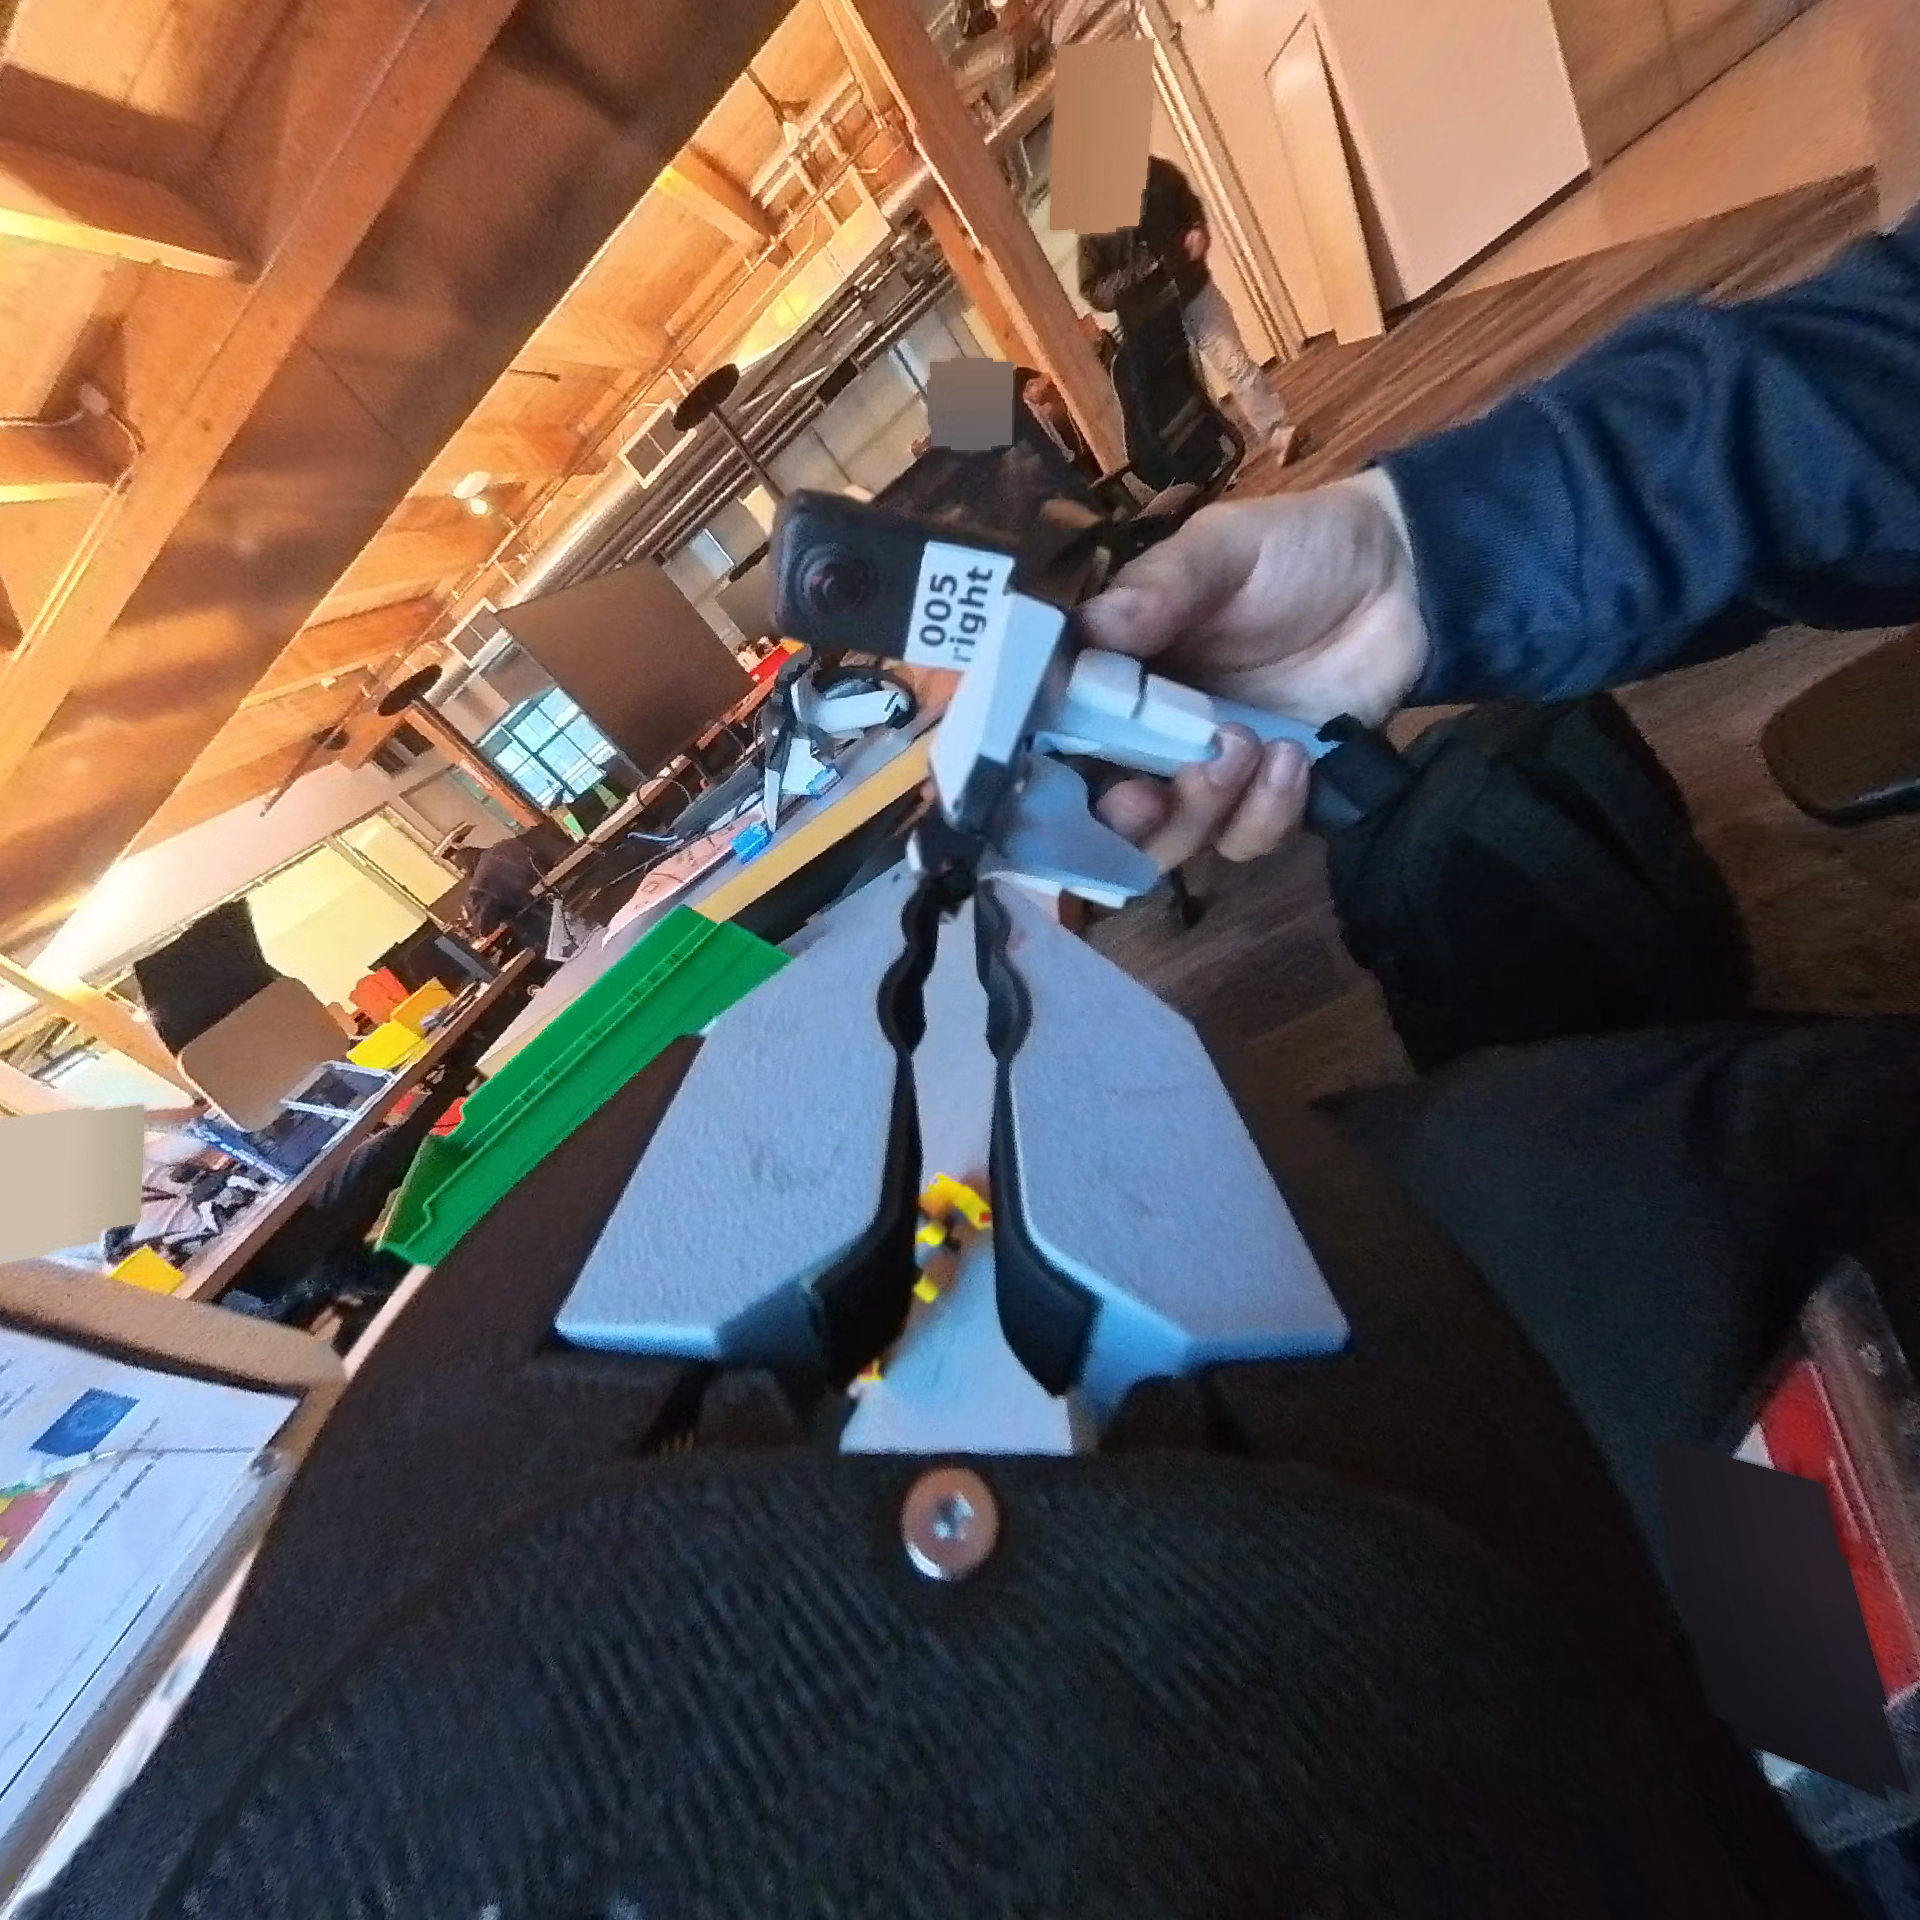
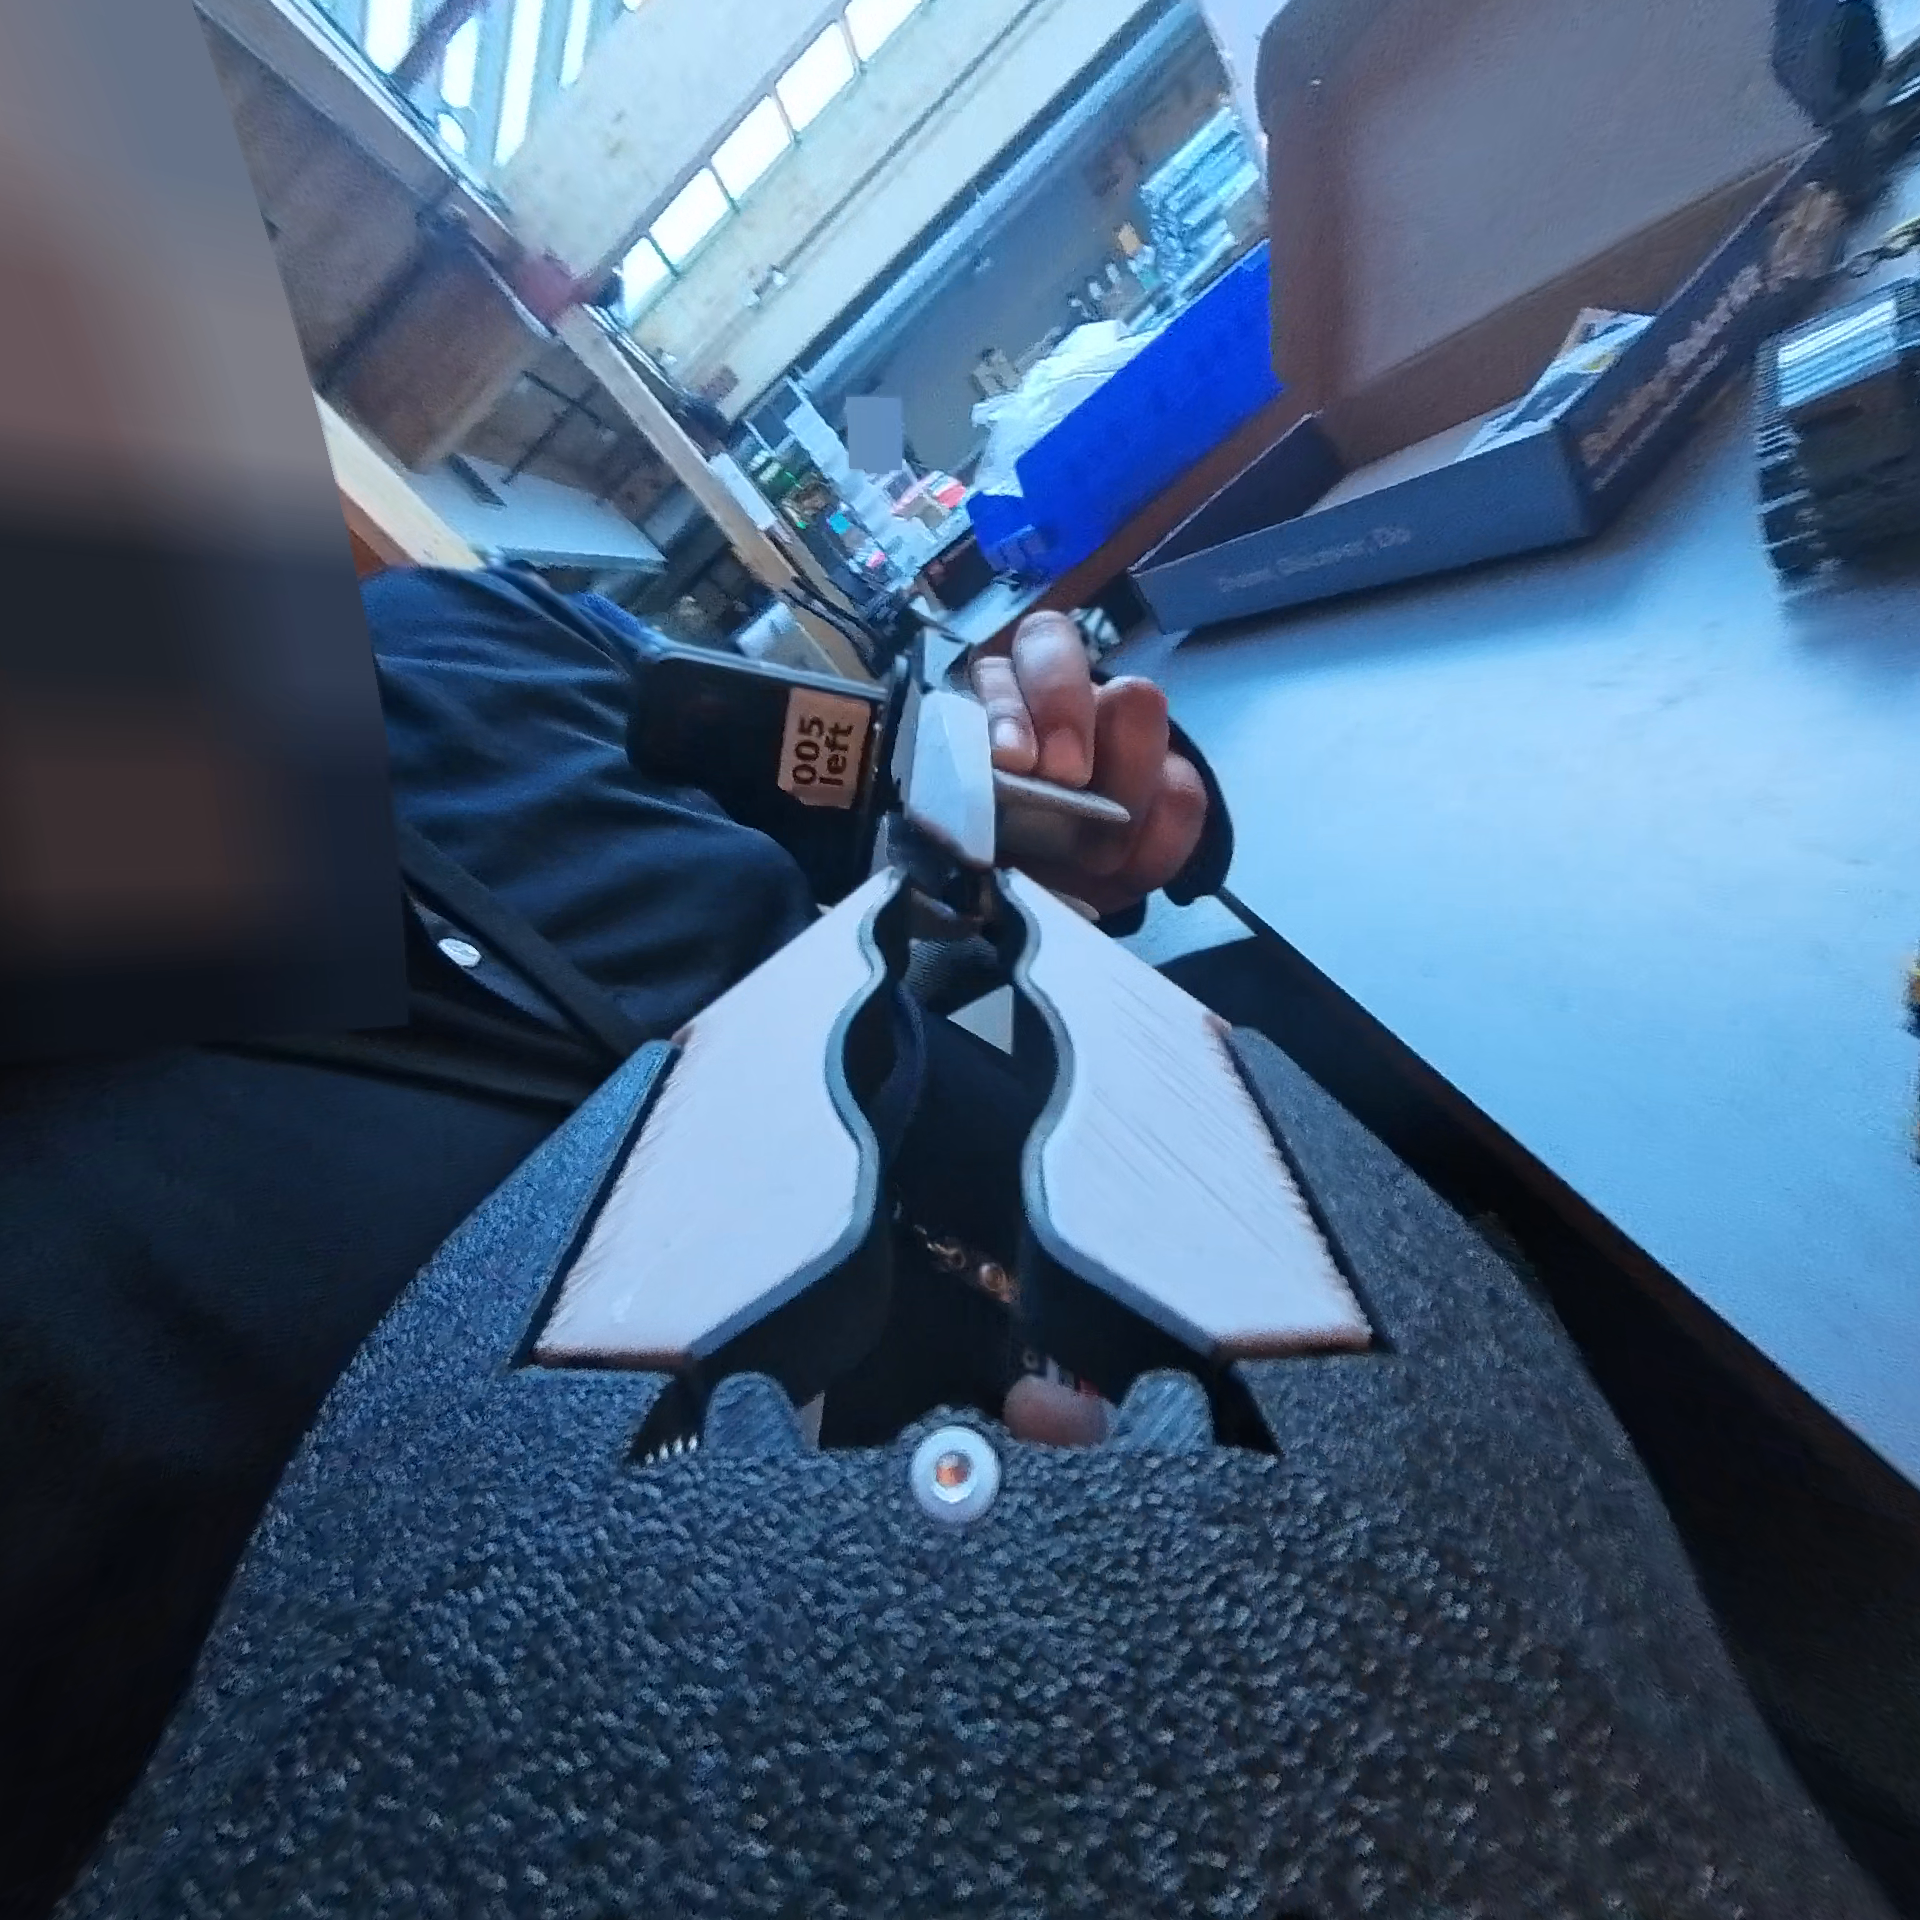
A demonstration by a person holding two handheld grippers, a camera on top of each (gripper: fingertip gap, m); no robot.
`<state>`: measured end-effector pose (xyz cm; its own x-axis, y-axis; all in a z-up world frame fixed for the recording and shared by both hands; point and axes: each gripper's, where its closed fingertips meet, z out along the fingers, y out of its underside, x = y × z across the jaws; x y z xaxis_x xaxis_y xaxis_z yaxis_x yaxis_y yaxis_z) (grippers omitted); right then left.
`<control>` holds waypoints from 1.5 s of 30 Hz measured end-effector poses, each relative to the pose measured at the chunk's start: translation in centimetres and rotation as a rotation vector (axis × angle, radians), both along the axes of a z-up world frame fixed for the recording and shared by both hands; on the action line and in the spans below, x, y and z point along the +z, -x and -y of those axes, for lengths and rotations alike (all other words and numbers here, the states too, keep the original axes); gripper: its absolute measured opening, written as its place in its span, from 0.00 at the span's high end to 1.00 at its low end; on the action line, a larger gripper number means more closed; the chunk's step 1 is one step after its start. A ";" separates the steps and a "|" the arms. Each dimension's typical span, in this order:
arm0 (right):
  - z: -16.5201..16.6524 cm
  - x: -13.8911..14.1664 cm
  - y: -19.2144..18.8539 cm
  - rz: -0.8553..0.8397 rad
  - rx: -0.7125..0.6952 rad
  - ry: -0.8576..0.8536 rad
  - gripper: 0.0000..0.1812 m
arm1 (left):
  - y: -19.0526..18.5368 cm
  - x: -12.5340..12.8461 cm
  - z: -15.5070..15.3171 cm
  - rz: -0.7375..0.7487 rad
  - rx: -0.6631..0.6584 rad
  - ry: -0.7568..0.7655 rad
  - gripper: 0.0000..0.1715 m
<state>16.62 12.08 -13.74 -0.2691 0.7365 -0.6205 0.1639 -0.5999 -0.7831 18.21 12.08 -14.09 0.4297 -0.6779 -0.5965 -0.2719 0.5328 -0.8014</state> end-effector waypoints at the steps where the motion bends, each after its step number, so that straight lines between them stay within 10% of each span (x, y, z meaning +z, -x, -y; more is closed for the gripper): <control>1: 0.0 -0.1 0.4 -0.008 0.012 0.020 0.93 | 0.2 -0.2 0.0 -0.005 0.008 -0.003 0.98; 11: -4.7 -2.7 0.5 0.068 -0.041 0.019 0.97 | 0.5 -2.5 -5.5 0.020 0.192 0.116 0.98; 17: -18.8 -6.6 -3.8 0.409 -0.288 -0.461 0.98 | 3.9 -4.2 -12.8 0.106 0.355 0.481 0.85; 23: -28.4 -12.5 -5.0 0.730 -0.240 -0.732 0.98 | 9.6 -7.3 -19.7 0.028 0.499 0.623 0.82; 37: -31.9 -14.1 -5.7 0.885 -0.315 -0.636 0.85 | 10.2 -7.7 -22.8 0.094 0.420 0.610 0.69; 45: -28.9 -9.3 -5.9 0.531 -0.630 -0.478 0.84 | 11.0 -6.6 -22.0 0.107 0.421 0.555 0.60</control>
